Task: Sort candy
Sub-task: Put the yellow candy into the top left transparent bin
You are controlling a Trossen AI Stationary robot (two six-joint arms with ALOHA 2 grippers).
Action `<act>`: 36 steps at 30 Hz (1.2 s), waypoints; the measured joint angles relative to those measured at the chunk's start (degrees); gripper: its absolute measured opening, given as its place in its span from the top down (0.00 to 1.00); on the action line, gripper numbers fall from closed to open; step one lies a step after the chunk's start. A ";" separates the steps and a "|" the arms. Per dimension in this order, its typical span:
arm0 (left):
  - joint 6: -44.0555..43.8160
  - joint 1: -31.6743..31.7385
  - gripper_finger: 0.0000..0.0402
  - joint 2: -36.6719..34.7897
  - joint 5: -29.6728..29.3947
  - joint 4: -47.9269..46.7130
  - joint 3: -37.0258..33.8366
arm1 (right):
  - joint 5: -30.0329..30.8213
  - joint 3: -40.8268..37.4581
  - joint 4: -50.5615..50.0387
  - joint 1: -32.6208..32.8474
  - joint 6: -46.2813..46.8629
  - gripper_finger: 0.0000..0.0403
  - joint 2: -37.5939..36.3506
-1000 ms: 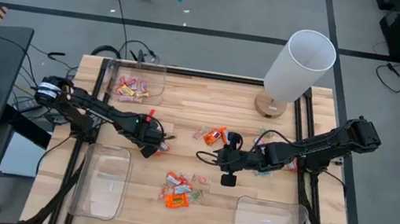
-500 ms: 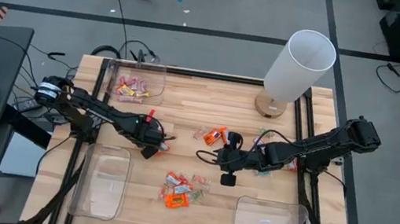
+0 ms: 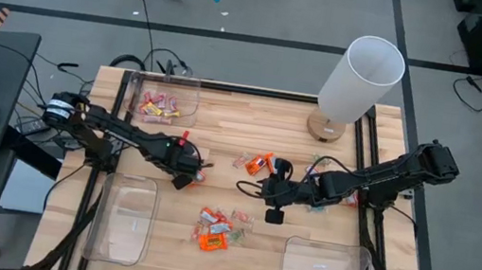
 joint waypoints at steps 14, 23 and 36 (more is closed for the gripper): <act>5.36 -0.16 1.00 -0.17 -8.46 -14.07 11.60 | 0.22 0.00 -0.02 -0.12 0.00 0.68 0.00; 12.41 -0.14 1.00 -0.22 -19.54 -22.58 22.09 | 0.22 0.00 -0.39 -0.12 0.00 0.68 0.00; 26.03 4.13 1.00 -9.97 -30.17 -20.55 26.21 | 0.22 0.00 -0.43 -0.09 -0.01 0.68 0.00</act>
